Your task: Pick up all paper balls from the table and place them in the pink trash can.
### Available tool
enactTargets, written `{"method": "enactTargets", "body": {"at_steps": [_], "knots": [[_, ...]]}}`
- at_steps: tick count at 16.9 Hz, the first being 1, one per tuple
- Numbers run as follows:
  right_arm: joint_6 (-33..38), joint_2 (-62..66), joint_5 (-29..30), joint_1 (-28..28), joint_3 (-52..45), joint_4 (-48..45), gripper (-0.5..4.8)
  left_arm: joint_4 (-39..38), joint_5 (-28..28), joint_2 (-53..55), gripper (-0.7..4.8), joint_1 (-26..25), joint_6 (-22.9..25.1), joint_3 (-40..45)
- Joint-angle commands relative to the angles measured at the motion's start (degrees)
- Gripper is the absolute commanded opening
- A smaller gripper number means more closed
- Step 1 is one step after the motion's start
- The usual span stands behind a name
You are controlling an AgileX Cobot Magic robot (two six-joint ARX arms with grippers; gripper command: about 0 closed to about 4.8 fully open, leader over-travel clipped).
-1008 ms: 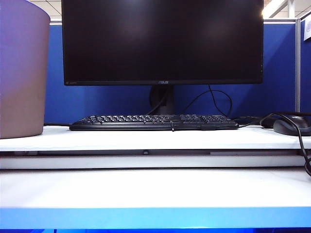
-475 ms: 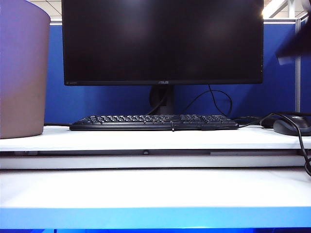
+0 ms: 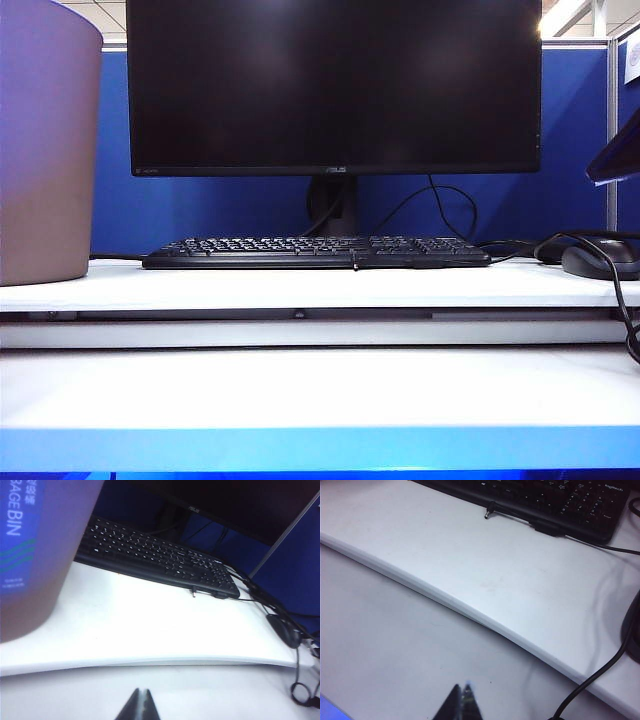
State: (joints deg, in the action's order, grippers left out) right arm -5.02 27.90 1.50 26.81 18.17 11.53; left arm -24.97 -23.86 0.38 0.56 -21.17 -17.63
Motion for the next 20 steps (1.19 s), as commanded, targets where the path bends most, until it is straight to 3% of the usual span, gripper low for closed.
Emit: {"method": "enactTargets", "body": {"at_steps": [1, 3, 4, 6, 13, 16, 20], "knots": [[-0.11, -0.09, 0.11, 0.02, 0.31, -0.61, -0.06, 0.26, 2.82, -0.20, -0.04, -0.07, 11.65, 0.94], [-0.09, -0.09, -0.07, 0.02, 0.31, -0.61, -0.06, 10.54, 7.72, -0.20, -0.05, -0.07, 15.67, 5.81], [-0.09, -0.09, -0.07, 0.02, 0.31, -0.59, -0.06, 19.71, 10.71, -0.20, -0.04, -0.07, 17.53, 10.29], [-0.11, -0.09, -0.07, 0.02, 0.31, -0.61, -0.06, 30.10, 14.23, -0.20, -0.04, -0.09, 17.99, 16.04], [-0.09, -0.09, -0.07, 0.02, 0.31, -0.61, -0.06, 29.97, 20.00, -0.20, -0.05, -0.44, 20.22, 17.20], [-0.11, -0.09, -0.09, 0.02, 0.31, -0.61, -0.06, 30.53, 22.62, -0.20, -0.04, -0.44, 16.81, 17.20], [-0.09, -0.09, -0.09, 0.02, 0.31, -0.61, -0.06, 29.97, 22.62, -0.20, -0.05, -0.44, 16.46, 17.20]]}}
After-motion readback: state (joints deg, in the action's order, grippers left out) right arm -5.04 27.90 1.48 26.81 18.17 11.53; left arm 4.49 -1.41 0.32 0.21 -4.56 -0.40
